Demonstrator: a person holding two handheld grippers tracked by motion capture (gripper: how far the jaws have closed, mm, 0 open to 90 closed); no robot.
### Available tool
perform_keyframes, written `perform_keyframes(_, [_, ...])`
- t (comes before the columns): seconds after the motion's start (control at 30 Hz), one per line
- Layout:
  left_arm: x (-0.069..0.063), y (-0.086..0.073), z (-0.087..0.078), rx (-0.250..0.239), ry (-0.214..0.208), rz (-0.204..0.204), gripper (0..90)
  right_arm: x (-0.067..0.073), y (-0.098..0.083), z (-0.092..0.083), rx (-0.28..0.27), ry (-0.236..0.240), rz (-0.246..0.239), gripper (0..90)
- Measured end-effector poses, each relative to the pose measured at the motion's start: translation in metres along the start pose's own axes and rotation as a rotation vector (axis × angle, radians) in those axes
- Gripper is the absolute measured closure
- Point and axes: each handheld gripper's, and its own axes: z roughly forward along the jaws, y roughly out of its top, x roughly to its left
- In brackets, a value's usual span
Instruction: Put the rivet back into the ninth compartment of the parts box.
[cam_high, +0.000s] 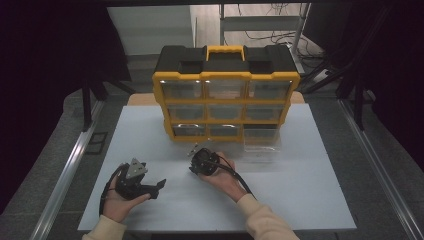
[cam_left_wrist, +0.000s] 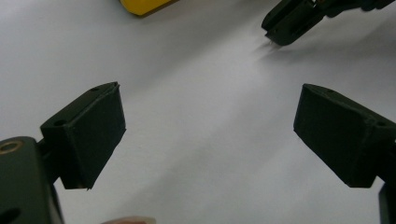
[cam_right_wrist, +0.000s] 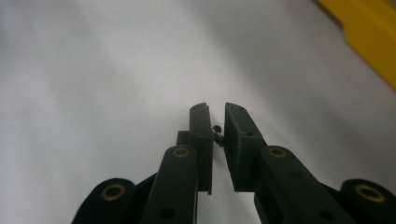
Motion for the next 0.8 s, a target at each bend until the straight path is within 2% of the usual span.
perform_keyframes(0.4, [0.000, 0.000, 0.000, -0.002, 0.000, 0.001, 9.3, -0.004, 0.005, -0.032, -0.076, 0.005, 0.006, 82.3])
perform_keyframes(0.8, [-0.001, 0.000, 0.000, 0.002, 0.000, 0.005, 9.3, -0.009, 0.005, -0.065, -0.138, -0.006, 0.034, 82.4])
